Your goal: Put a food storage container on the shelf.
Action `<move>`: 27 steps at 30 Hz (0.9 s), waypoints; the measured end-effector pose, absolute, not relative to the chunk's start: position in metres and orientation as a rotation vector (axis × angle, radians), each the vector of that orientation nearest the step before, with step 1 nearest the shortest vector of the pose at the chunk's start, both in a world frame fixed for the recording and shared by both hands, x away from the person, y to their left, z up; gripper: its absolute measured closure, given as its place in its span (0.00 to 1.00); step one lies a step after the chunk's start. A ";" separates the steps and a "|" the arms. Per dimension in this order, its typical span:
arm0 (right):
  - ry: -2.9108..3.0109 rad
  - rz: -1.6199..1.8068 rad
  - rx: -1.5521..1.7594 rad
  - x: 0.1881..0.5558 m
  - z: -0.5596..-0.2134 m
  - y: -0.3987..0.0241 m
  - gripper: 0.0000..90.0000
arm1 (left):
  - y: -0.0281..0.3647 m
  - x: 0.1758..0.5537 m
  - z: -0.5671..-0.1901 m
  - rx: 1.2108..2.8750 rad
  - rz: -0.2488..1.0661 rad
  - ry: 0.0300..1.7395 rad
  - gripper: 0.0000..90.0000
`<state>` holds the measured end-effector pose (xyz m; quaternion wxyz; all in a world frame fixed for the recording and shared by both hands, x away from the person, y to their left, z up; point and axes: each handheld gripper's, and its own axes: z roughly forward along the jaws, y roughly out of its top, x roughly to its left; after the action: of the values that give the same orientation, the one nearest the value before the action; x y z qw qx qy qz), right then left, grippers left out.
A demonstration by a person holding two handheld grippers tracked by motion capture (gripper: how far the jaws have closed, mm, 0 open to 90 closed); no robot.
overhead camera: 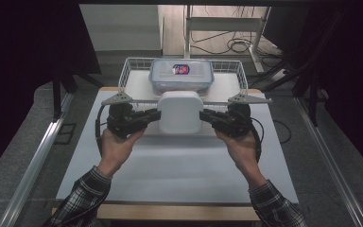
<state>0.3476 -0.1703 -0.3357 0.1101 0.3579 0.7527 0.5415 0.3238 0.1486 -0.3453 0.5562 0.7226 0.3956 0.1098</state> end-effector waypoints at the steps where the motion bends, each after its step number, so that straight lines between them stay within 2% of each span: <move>1: 2.206 1.604 1.049 0.349 -0.332 -0.170 0.87 | 0.149 0.325 -0.342 1.703 0.260 0.932 0.88; 27: 2.112 1.671 1.031 0.382 -0.248 -0.164 0.87 | 0.156 0.364 -0.255 1.673 0.278 0.903 0.88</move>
<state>0.3825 -0.1637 -0.2485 0.1287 0.3547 0.7263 0.5746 0.3637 0.1565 -0.2554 0.5731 0.7136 0.3850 0.1184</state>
